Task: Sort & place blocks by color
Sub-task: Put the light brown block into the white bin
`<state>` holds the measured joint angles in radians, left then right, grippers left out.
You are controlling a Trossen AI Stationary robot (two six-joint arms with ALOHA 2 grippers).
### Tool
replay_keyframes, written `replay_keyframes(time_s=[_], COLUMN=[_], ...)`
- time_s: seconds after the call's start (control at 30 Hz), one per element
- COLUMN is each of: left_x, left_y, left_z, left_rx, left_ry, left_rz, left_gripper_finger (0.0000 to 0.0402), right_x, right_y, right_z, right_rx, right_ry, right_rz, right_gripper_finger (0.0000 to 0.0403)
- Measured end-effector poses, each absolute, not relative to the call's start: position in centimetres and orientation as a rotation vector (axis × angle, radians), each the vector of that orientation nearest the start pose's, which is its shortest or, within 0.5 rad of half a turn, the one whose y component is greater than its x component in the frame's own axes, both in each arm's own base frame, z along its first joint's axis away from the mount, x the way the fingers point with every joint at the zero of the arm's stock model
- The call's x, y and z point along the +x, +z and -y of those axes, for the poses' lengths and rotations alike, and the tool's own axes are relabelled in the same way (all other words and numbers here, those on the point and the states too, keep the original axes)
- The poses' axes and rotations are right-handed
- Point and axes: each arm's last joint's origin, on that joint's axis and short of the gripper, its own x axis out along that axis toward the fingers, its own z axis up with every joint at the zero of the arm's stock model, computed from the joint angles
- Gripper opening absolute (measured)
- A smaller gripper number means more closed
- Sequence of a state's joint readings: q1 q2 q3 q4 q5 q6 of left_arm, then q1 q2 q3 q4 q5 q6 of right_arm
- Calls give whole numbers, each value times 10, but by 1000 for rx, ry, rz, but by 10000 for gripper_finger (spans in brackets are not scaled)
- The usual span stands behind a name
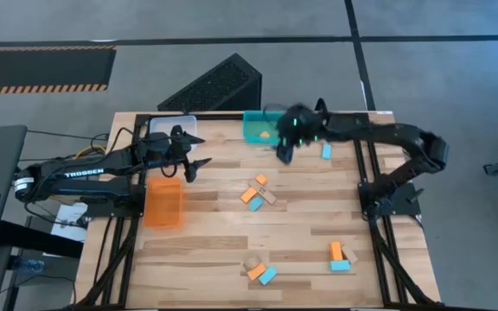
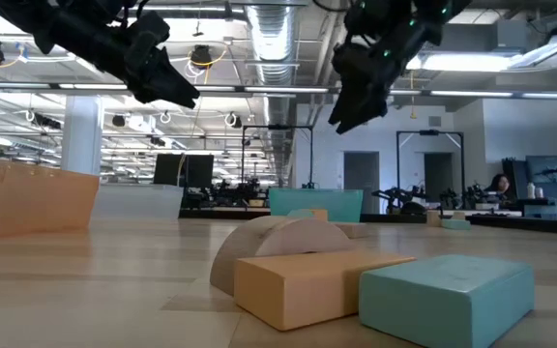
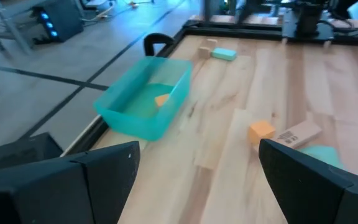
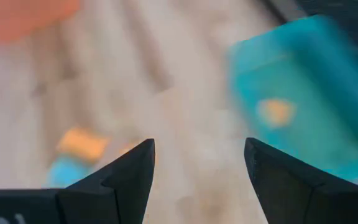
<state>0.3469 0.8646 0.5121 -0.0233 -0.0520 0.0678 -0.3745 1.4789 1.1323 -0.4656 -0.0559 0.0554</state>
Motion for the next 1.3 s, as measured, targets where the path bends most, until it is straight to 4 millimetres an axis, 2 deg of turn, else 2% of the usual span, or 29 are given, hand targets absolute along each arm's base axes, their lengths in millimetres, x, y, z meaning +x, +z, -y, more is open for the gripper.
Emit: replay_keyframes(time_s=[0.17,0.27,0.4,0.53,0.73,0.87,1.03,1.3], left_x=[188,199,220,242,280,296,296,281], left_y=[233,225,210,200,194,193,193,195], left_z=[-65,-63,-58,-59,-64,-69,-75,-85], left_rx=[5,21,76,105,141,161,163,108], left_ry=[337,276,155,108,70,74,125,157], left_rz=[-411,-427,-440,-445,-529,-583,-604,-601], left_gripper_finger=[318,318,318,318,318,318,318,318], right_x=[295,293,291,288,290,300,312,320], right_y=[247,234,226,223,220,202,173,145], right_z=[47,17,-14,-34,-50,-48,-52,-58], right_rx=[194,211,249,231,164,159,167,160], right_ry=[-146,-80,-54,-109,-186,-266,-307,-431], right_rz=[-836,-850,-832,-824,-789,-806,-853,-855], right_gripper_finger=[271,271,271,271,271,271,271,271])
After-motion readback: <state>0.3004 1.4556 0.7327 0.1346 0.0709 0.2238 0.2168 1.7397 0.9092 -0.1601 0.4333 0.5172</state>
